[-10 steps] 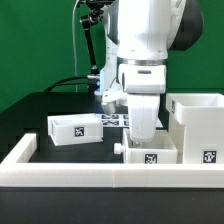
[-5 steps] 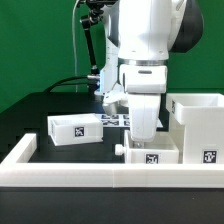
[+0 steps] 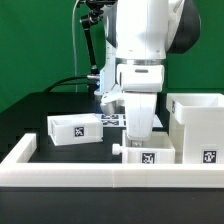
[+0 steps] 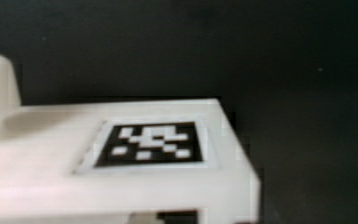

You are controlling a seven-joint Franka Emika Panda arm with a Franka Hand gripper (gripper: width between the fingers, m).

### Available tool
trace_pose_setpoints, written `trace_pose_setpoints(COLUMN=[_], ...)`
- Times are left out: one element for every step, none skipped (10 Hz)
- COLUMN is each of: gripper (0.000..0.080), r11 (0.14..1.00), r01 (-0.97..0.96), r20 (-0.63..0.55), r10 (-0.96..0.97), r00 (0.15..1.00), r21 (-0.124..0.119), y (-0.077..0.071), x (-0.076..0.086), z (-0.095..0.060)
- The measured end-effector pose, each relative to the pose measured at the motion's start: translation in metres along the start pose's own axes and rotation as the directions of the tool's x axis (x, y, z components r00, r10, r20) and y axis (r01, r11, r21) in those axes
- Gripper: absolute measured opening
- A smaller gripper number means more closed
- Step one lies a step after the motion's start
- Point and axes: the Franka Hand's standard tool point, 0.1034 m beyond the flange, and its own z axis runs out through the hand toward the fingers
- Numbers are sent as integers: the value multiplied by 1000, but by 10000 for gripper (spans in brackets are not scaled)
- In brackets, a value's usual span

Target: Assemble drawer

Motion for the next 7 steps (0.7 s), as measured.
trace_pose_setpoints(gripper=[41, 41, 41, 41, 41, 41, 41], r11=[1000, 1000, 1000, 1000, 1000, 1000, 1000], r01=[2, 6, 9, 12, 15, 18, 19], r20=[-1, -3, -4, -6, -8, -10, -12], r10=[-2, -6, -9, -12, -15, -18, -19], r00=[1000, 1000, 1000, 1000, 1000, 1000, 1000], r21=[0, 0, 0, 0, -1, -1, 0], y=[1, 1, 1, 1, 1, 1, 1], x=[3, 6, 8, 10, 12, 15, 18], z=[1, 1, 1, 1, 1, 1, 1])
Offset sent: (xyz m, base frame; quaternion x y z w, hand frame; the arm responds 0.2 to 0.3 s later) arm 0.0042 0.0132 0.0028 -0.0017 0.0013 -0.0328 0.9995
